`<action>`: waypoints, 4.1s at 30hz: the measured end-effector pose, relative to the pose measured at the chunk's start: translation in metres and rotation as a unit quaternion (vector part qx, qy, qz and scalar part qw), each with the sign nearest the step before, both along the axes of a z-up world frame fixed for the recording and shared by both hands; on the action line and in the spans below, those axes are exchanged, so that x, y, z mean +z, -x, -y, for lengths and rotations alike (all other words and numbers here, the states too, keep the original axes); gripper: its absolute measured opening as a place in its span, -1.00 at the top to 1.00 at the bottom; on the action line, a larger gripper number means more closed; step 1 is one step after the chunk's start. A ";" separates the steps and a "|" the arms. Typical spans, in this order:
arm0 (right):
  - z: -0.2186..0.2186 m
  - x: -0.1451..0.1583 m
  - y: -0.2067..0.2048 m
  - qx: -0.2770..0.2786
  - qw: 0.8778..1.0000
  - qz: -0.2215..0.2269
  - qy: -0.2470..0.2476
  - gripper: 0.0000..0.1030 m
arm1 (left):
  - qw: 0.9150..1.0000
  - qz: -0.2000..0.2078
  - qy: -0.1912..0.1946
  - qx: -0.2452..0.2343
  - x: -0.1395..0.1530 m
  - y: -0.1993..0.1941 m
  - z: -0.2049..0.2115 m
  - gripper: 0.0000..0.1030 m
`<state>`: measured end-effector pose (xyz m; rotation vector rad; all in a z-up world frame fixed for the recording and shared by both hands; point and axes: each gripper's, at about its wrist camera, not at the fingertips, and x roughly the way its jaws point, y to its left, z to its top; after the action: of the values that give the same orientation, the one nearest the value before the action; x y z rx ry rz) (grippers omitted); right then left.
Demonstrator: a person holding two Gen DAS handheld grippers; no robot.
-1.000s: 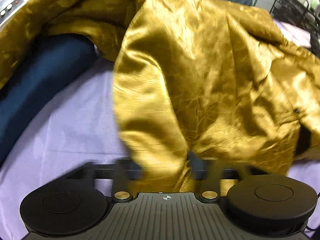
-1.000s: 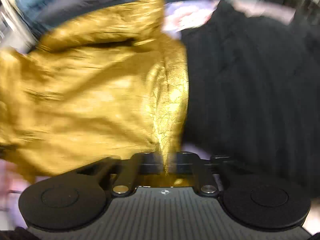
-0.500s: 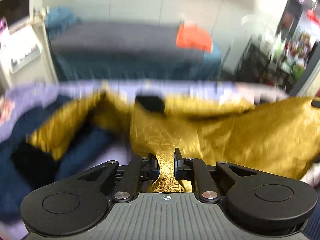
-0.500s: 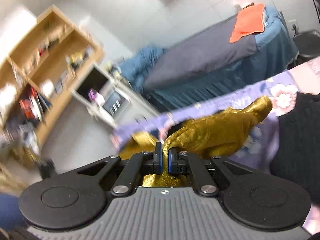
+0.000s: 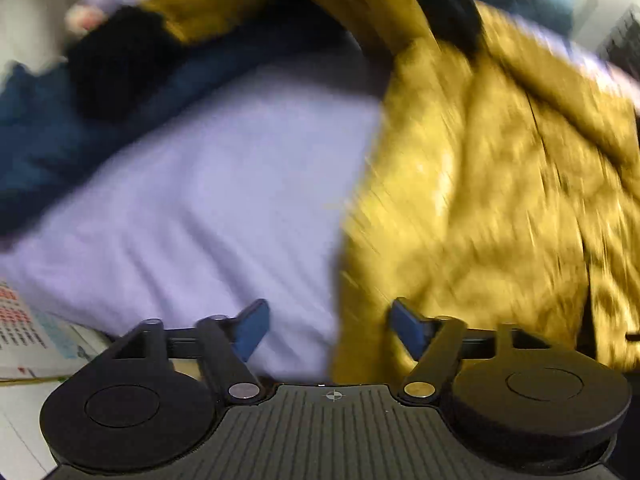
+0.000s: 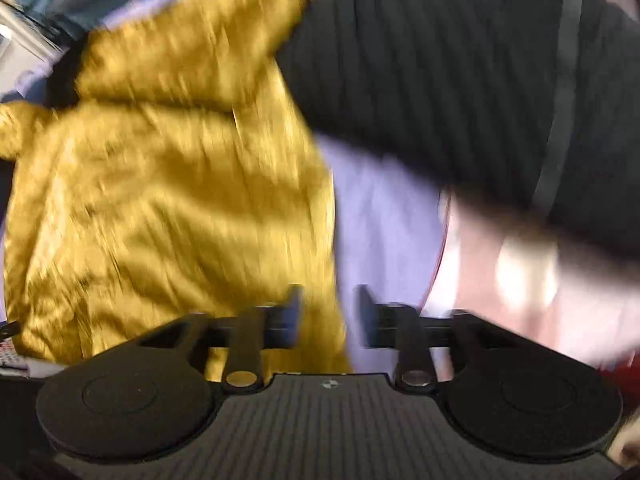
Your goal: Fold large clothes
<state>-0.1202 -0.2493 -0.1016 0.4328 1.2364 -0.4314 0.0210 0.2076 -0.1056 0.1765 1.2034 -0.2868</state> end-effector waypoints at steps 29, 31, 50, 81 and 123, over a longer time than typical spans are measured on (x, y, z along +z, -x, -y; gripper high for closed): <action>-0.222 -0.100 -0.373 0.405 0.905 0.028 0.126 -0.64 | 0.990 0.119 -0.015 0.073 0.033 -0.064 0.034 -1.00; -0.226 -0.110 -0.378 0.409 0.897 0.035 0.166 -0.51 | 0.990 0.116 -0.020 0.080 0.035 -0.063 0.024 -1.00; 0.104 0.121 -0.126 -0.041 0.933 0.238 0.265 0.59 | 0.987 0.140 0.042 -0.060 0.049 -0.099 0.146 -1.00; 0.127 0.086 0.029 -0.207 0.939 0.268 0.063 -0.79 | 0.971 0.152 0.090 0.162 0.057 -0.118 0.081 -1.00; -0.037 0.047 -0.093 -0.063 0.980 0.184 -0.050 -0.74 | 0.924 0.212 0.133 0.290 0.090 -0.158 -0.187 -1.00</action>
<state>-0.0274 -0.2123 -0.0546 0.6488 0.8758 -0.3774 0.1795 0.3945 -0.0154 -0.3410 0.7294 0.1103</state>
